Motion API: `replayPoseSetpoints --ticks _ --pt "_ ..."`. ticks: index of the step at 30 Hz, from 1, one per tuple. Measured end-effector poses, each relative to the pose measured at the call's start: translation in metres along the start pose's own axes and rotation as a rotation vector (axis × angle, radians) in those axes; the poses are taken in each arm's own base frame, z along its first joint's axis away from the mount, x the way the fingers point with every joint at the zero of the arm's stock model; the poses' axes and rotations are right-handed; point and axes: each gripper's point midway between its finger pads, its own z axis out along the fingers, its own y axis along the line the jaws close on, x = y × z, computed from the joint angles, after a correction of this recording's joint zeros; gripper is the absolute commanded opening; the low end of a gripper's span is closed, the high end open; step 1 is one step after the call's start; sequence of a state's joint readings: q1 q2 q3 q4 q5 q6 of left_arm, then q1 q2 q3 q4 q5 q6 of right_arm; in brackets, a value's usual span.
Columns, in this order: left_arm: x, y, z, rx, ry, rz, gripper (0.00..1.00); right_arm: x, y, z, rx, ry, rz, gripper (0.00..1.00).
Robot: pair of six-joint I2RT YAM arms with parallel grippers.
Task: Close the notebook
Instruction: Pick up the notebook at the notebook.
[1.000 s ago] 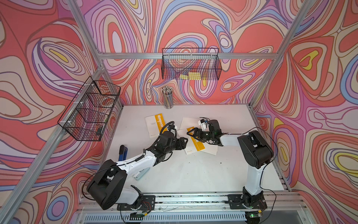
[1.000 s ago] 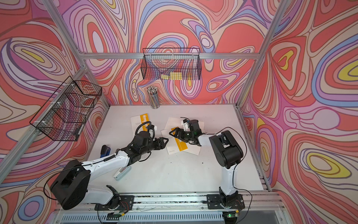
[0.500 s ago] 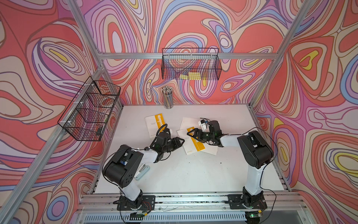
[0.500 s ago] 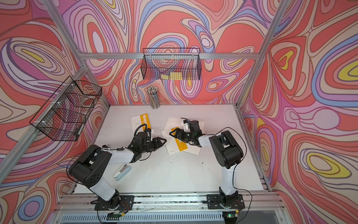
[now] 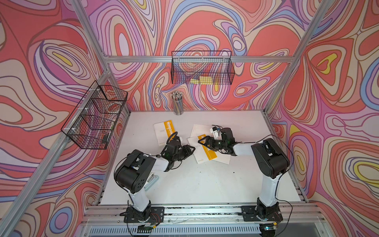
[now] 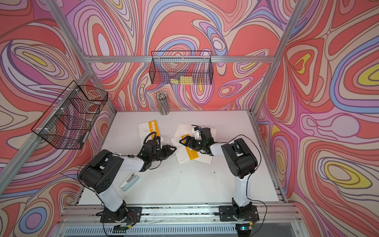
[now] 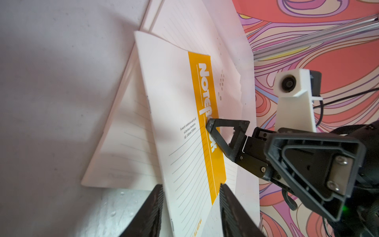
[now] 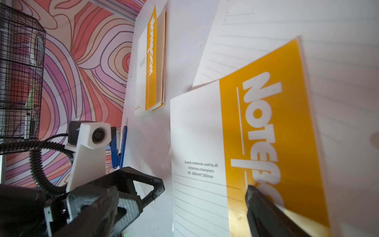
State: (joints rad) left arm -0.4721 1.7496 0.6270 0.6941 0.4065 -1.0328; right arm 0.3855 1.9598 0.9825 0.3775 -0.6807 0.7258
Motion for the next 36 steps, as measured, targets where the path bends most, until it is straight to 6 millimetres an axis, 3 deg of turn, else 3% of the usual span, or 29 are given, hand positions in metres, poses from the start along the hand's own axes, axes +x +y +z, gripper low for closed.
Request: replayPoseSetpoints --ticks 36 --pt "-0.004 0.015 0.023 0.014 -0.022 -0.060 0.32 0.001 -0.001 0.000 -0.002 -0.002 -0.002 0.98"
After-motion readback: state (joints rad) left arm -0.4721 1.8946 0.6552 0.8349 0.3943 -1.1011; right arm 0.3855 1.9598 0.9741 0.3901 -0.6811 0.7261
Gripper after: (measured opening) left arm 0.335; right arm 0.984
